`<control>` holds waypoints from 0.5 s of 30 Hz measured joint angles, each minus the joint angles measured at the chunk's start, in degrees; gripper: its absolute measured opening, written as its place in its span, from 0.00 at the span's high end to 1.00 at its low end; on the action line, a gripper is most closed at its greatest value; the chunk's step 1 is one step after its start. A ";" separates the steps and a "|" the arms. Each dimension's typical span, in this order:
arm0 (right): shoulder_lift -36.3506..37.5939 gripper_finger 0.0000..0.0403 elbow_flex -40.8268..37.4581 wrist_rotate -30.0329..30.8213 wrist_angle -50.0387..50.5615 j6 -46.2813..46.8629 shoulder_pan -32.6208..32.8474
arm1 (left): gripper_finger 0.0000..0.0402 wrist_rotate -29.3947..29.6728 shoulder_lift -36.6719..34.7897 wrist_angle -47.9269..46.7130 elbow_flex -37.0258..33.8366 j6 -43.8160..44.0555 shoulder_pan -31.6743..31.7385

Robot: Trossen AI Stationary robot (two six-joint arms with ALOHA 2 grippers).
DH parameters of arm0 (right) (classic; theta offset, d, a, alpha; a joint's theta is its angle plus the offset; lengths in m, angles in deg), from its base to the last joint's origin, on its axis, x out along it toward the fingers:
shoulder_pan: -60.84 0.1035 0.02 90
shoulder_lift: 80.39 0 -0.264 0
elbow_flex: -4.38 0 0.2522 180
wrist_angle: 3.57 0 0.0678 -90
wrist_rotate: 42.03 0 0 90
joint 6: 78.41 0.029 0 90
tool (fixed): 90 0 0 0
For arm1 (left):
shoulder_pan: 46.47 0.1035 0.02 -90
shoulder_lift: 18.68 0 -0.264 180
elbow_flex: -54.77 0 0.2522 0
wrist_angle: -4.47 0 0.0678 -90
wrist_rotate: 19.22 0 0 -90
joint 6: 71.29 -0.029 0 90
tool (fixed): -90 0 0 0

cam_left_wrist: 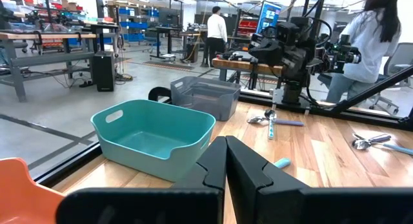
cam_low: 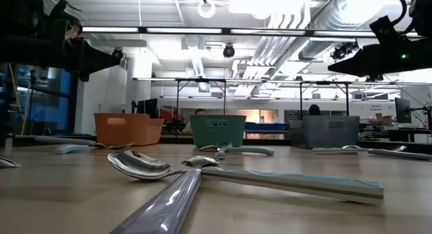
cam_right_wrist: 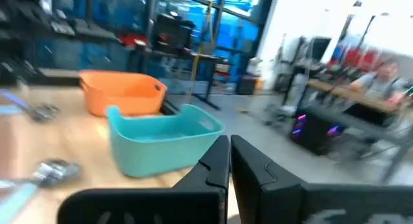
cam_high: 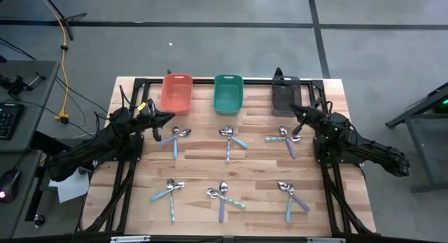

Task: Sort silverware by color (type)
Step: Put the blue spoon into the black bin

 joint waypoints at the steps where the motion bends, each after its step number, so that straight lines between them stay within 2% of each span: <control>1: 0.00 1.00 0.01 0.94 -0.11 -2.59 -0.24 | 1.00 0.01 -0.01 -0.01 0.01 0.01 -0.02; 4: -0.09 1.00 0.00 1.25 -0.14 -7.19 -0.53 | 1.00 0.00 -0.02 0.00 0.00 0.01 -0.01; 15: -0.11 1.00 0.01 1.09 -0.65 -5.69 -0.51 | 1.00 0.00 0.00 -0.01 -0.01 -0.01 -0.02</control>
